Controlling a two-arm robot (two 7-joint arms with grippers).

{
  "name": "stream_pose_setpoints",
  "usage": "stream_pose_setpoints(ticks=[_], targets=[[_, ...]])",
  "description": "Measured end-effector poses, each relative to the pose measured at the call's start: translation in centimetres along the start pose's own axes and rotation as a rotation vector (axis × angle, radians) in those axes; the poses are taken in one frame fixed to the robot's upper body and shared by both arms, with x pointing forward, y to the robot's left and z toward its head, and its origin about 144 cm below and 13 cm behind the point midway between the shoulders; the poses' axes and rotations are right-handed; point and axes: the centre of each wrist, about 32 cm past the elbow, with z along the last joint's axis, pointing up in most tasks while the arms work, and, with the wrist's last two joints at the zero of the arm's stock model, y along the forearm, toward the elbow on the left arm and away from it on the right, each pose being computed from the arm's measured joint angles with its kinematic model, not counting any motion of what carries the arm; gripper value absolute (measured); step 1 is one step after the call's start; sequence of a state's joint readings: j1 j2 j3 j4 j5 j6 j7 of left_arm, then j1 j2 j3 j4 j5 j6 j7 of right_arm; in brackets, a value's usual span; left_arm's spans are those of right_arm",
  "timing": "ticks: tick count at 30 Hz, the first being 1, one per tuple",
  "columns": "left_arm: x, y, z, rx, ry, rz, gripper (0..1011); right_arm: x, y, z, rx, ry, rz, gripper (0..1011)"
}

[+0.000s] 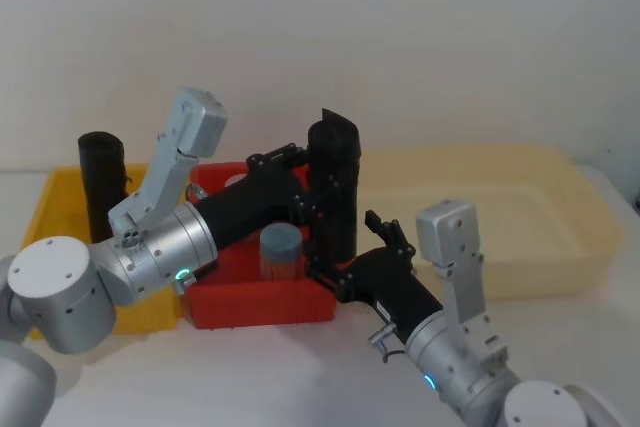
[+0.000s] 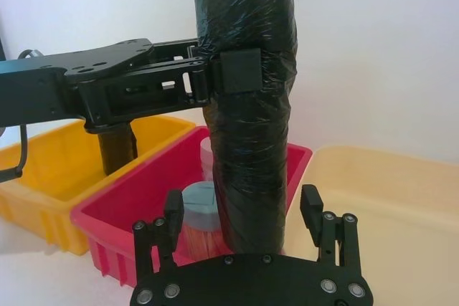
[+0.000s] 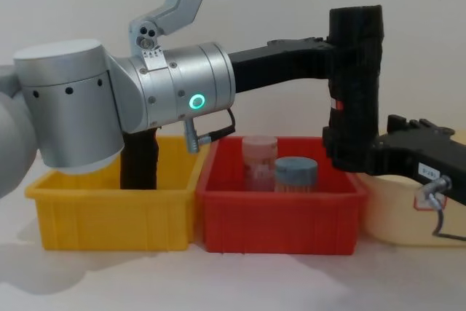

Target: Pick up the garbage bag with the one hand and transfer it to the other hand.

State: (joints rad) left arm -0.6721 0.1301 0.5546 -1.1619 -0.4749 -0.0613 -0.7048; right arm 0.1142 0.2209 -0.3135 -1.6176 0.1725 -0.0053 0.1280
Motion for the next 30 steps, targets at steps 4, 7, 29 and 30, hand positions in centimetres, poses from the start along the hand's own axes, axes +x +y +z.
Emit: stream_pose_setpoints(ticks=[4,7,29,30], targets=[[0.0,0.0,0.0,0.000,0.000,0.000,495,0.0,0.4,0.0,0.000,0.002,-0.001,1000],[0.0,0.0,0.0,0.000,0.000,0.000,496,0.0,0.5,0.0,0.001,0.002,-0.001,1001],[0.0,0.0,0.0,0.000,0.000,0.000,496,0.4,2.0,0.0,-0.013,0.004,-0.020,1000],[0.0,0.0,0.0,0.000,0.000,0.000,496,0.4,2.1,0.0,-0.018,0.004,-0.019,999]])
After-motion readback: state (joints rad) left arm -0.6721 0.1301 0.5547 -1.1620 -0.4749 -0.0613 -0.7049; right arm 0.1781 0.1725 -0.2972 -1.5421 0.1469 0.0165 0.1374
